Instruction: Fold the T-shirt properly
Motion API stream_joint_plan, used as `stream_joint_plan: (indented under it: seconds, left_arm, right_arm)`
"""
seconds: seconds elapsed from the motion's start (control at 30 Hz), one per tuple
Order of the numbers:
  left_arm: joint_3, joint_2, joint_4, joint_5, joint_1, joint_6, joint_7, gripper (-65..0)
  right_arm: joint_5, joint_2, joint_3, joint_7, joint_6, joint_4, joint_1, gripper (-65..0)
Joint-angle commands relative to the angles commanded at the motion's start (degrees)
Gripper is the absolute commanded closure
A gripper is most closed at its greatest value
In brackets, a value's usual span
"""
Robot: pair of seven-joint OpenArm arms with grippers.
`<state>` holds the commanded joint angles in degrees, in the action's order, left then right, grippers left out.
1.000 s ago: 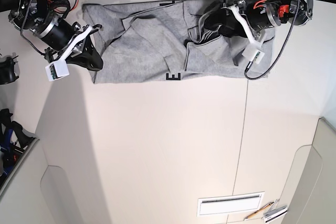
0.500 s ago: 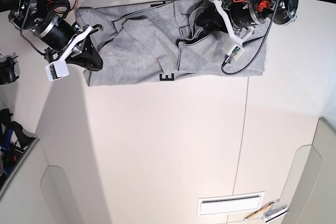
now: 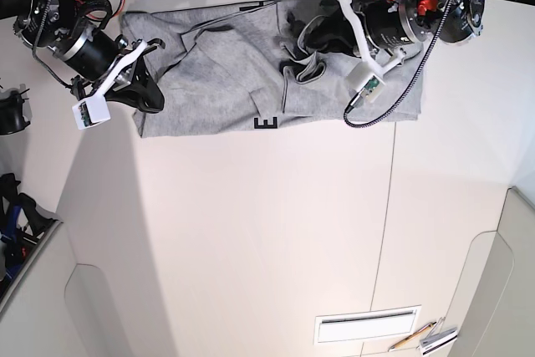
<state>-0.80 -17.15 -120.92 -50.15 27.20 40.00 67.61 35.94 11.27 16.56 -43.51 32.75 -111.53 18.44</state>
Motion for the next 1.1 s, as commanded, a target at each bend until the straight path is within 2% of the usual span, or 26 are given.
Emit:
stream_joint_plan:
  seconds: [0.2,0.33,0.4,0.5,0.53,0.73,0.8,0.93,1.03,1.1]
  left_arm:
    - [4.5,0.0,0.0,0.3,0.5,0.0,-0.1,0.0]
    - [5.5,0.0,0.0,0.3,0.4,0.0,-0.1,-0.6]
    - [5.5,0.0,0.0,0.5,0.4,0.0,-0.7,-9.0]
    - [5.5,0.0,0.0,4.7,0.5,0.0,-4.2,-27.3]
    - [5.5,0.0,0.0,5.0,0.5,0.0,-4.6,-31.1]
    - [5.5,0.0,0.0,2.5,0.5,0.0,-4.6,-32.1]
    - [5.5,0.0,0.0,2.4,0.4,0.0,-4.6,-32.1]
    - [5.4,0.0,0.0,3.1,0.5,0.0,-4.6,-32.1]
    - [4.1,0.0,0.0,4.1,0.4,0.0,-4.6,-32.1]
    - [2.4,0.0,0.0,4.1,0.4,0.0,-4.6,-32.1]
  right_arm:
    - [0.0,0.0,0.0,0.0,0.00,0.0,0.0,-0.5]
    - [0.0,0.0,0.0,0.0,0.00,0.0,0.0,-0.5]
    - [0.0,0.0,0.0,0.0,0.00,0.0,0.0,-0.5]
    - [0.0,0.0,0.0,0.0,0.00,0.0,0.0,-0.5]
    - [0.0,0.0,0.0,0.0,0.00,0.0,0.0,-0.5]
    - [0.0,0.0,0.0,0.0,0.00,0.0,0.0,-1.0]
    - [0.0,0.0,0.0,0.0,0.00,0.0,0.0,-6.7]
    - [0.0,0.0,2.4,0.7,-0.20,0.0,0.0,-23.6]
    - [0.1,0.0,7.4,0.5,-2.45,0.0,0.0,-34.6]
    - [0.7,0.2,10.8,-0.4,-2.56,0.0,0.0,-41.7]
